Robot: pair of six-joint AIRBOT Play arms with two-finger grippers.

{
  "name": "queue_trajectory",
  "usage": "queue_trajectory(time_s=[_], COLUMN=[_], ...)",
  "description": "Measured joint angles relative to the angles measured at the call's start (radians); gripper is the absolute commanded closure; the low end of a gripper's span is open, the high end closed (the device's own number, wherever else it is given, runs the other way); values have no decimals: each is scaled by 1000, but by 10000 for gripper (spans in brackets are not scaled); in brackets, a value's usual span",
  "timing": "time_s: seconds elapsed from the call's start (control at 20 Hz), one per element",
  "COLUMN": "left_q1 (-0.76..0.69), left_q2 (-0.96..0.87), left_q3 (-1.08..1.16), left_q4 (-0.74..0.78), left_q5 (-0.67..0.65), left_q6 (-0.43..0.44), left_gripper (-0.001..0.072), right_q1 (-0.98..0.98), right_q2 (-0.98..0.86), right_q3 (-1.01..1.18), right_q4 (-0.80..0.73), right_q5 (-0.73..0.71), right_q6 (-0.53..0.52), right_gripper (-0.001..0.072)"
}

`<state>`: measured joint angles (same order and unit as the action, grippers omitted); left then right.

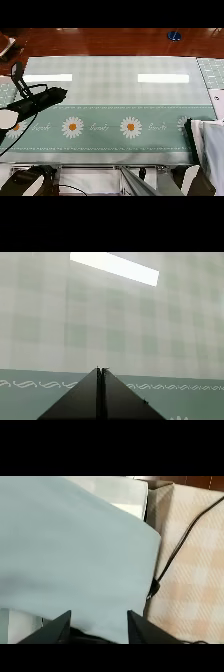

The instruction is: Fold the shirts.

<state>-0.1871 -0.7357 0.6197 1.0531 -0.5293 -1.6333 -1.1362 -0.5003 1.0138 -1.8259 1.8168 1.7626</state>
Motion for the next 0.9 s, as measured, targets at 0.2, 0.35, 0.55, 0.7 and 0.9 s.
queue_trajectory(time_s=[0.2,0.35,0.55,0.7,0.9], left_q1=[-12,-20,-67,-114,-131], left_q2=[-10,-69,-217,-303,-398], left_q3=[48,209,523,621,611], left_q4=[0,0,9,95,219], left_q5=[79,55,-172,-343,-420], left_q6=[0,4,75,85,29], left_gripper=[692,692,692,692,692], right_q1=[98,251,641,972,1223], right_q2=[-174,-323,-484,-590,-739], right_q3=[221,367,431,394,298], right_q4=[167,544,743,600,359], right_q5=[-126,-290,-470,-525,-590], right_q6=[-46,-97,-189,-201,-110], right_gripper=[682,682,682,683,683])
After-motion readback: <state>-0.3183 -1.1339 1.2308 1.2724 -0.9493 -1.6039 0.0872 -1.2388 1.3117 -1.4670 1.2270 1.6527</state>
